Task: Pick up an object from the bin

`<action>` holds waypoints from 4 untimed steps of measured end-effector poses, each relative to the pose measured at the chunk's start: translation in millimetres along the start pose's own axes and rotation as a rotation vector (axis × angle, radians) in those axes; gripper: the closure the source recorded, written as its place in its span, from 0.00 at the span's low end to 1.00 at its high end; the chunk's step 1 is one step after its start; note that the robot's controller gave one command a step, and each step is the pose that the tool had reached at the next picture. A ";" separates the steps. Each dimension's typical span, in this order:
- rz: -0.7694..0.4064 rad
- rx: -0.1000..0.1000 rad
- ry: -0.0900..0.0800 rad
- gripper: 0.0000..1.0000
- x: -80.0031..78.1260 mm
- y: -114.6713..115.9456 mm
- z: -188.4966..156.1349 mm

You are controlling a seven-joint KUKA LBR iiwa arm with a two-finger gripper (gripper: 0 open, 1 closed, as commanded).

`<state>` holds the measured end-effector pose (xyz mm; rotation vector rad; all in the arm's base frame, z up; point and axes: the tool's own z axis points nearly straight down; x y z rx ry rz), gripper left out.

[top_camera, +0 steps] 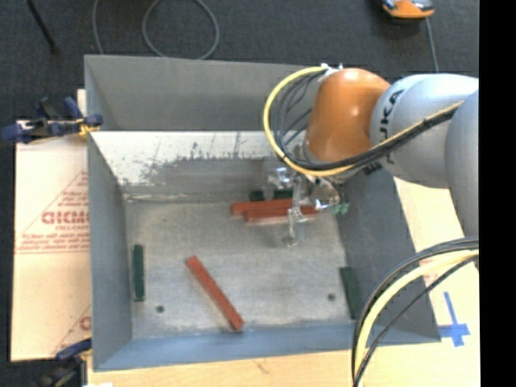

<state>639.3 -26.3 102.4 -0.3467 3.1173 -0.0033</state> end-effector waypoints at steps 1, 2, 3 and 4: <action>0.107 -0.002 -0.004 0.00 -5.1 -4.0 0.8; 0.325 -0.003 0.001 0.00 -9.4 4.1 30.8; 0.324 -0.002 0.003 0.00 -9.9 3.2 29.8; 0.323 -0.001 -0.006 1.00 -12.7 2.2 25.8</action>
Offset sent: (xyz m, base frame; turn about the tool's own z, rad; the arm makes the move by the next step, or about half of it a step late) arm 0.0040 -0.0015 -0.0024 0.1076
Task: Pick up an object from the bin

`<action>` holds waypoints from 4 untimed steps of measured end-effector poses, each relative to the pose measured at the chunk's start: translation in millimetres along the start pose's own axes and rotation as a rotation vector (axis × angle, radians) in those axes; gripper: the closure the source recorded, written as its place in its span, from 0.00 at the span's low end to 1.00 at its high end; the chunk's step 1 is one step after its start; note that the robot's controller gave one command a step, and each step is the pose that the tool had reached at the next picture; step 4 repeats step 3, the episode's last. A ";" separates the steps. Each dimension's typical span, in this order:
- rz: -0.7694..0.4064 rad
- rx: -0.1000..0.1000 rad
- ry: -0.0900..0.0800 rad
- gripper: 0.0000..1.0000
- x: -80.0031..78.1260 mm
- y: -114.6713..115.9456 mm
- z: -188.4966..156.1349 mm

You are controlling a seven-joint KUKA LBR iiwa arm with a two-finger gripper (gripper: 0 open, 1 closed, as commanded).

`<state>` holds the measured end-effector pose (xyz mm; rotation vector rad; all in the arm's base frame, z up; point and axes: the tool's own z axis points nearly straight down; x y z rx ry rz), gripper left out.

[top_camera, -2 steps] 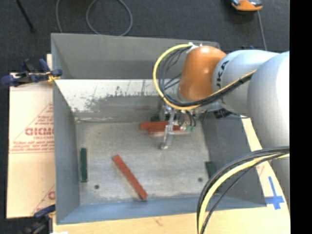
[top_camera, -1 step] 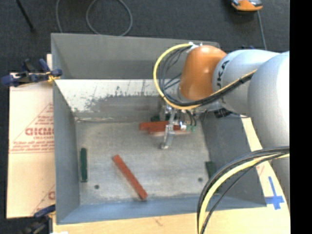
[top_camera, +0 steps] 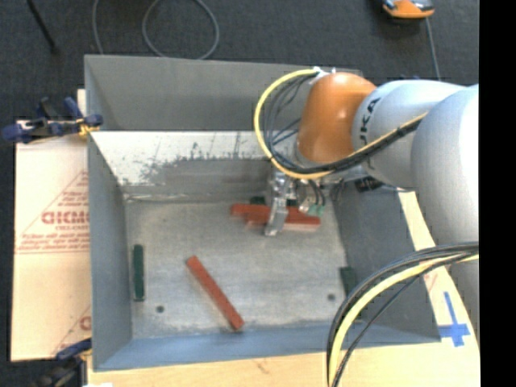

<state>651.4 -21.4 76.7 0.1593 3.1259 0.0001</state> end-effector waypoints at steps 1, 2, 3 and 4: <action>0.000 0.000 -0.002 1.00 -4.4 -0.3 -73.2; -0.001 0.000 0.001 1.00 -7.2 -0.4 -110.7; -0.001 0.000 0.004 1.00 -9.0 -0.7 -122.6; -0.001 0.000 0.004 1.00 -9.0 -0.7 -122.6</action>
Offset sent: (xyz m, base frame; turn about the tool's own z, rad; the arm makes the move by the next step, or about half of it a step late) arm 0.0001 0.0000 0.0667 0.0000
